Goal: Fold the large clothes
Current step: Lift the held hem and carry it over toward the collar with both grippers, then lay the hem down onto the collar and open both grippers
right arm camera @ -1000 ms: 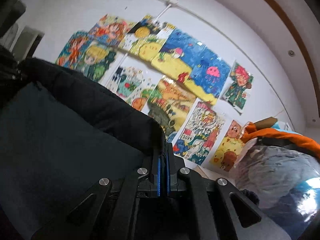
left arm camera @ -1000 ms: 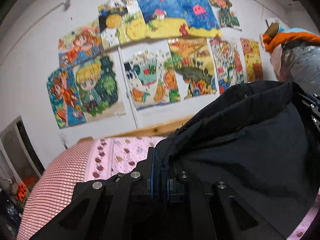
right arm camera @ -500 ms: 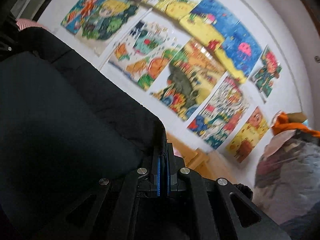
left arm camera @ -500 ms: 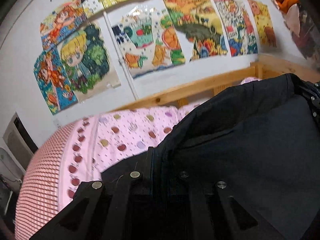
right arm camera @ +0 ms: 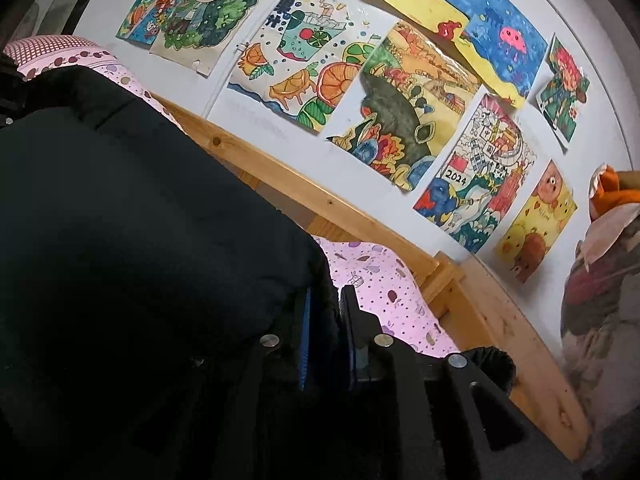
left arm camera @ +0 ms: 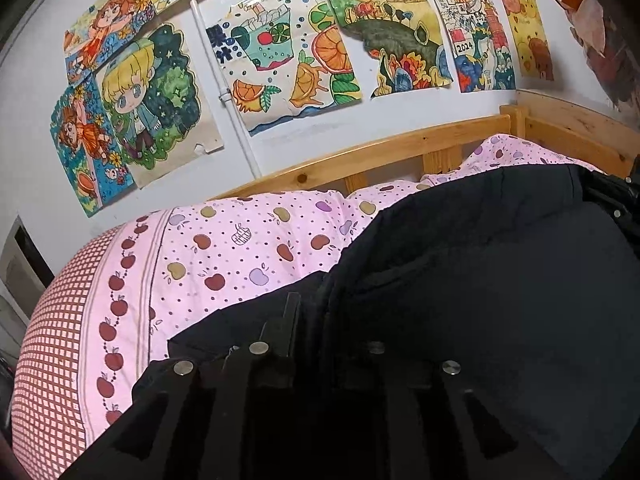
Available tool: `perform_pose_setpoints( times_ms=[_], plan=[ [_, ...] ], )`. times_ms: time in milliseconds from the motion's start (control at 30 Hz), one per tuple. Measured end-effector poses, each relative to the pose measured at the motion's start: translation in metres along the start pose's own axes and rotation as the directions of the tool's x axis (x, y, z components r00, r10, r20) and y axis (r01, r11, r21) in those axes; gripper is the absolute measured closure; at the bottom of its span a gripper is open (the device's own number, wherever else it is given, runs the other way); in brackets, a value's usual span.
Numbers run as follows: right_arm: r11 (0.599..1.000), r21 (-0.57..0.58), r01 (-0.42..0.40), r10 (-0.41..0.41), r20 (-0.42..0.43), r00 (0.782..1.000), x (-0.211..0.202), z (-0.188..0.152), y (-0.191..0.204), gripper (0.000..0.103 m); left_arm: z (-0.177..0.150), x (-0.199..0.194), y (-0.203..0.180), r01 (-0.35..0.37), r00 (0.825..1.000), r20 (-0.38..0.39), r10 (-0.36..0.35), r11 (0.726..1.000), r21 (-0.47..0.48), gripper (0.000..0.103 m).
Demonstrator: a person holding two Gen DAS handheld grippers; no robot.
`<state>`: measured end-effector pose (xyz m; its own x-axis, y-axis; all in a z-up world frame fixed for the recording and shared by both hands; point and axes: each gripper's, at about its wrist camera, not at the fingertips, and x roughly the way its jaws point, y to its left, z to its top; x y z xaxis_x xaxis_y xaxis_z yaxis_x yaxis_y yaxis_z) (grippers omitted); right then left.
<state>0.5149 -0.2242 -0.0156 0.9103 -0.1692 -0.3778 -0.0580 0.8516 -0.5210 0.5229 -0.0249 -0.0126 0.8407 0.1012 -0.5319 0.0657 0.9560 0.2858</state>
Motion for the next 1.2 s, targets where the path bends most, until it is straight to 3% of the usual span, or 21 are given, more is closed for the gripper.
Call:
perform_pose_setpoints(
  times_ms=[467, 567, 633, 700, 833, 933, 1000, 1100, 1200],
  plan=[
    [1.0, -0.005, -0.018, 0.018, -0.022, 1.0, 0.005, -0.001, -0.002, 0.078, -0.008, 0.004, 0.006, -0.039, 0.999, -0.004, 0.039, 0.998, -0.054, 0.055],
    [1.0, -0.004, -0.003, 0.003, -0.032, 0.999, 0.003, 0.003, -0.007, 0.063, -0.004, 0.003, 0.021, -0.019, 1.0, -0.014, 0.018, 0.995, -0.103, 0.041],
    [1.0, 0.021, 0.004, -0.004, -0.028, 1.0, -0.003, 0.007, -0.018, 0.029, -0.003, -0.005, 0.032, 0.0, 1.0, 0.004, 0.001, 0.99, -0.142, 0.024],
    [0.998, 0.064, -0.015, 0.017, -0.028, 0.999, -0.01, 0.01, -0.035, 0.015, -0.003, -0.019, 0.043, 0.023, 0.999, 0.048, -0.015, 0.983, -0.183, 0.02],
    [0.989, 0.142, -0.047, 0.05, -0.02, 0.999, -0.036, 0.01, -0.069, 0.014, -0.005, -0.046, 0.063, 0.098, 0.992, 0.099, -0.073, 0.957, -0.272, 0.016],
    [0.985, 0.16, -0.062, 0.061, 0.008, 0.998, -0.057, 0.008, -0.082, 0.012, -0.008, -0.069, 0.064, 0.163, 0.982, 0.133, -0.132, 0.951, -0.264, 0.013],
    [0.966, 0.22, -0.132, 0.134, 0.006, 0.991, -0.072, 0.006, -0.09, 0.012, -0.013, -0.081, 0.058, 0.217, 0.97, 0.154, -0.187, 0.954, -0.209, 0.013],
    [0.883, 0.357, -0.303, 0.317, 0.021, 0.948, -0.085, -0.008, -0.093, 0.012, -0.026, -0.096, 0.038, 0.265, 0.955, 0.159, -0.249, 0.96, -0.087, 0.013],
    [0.843, 0.383, -0.379, 0.41, 0.0, 0.912, -0.089, -0.032, -0.077, 0.012, -0.041, -0.098, 0.022, 0.353, 0.929, 0.124, -0.349, 0.935, -0.015, 0.013]
  ],
)
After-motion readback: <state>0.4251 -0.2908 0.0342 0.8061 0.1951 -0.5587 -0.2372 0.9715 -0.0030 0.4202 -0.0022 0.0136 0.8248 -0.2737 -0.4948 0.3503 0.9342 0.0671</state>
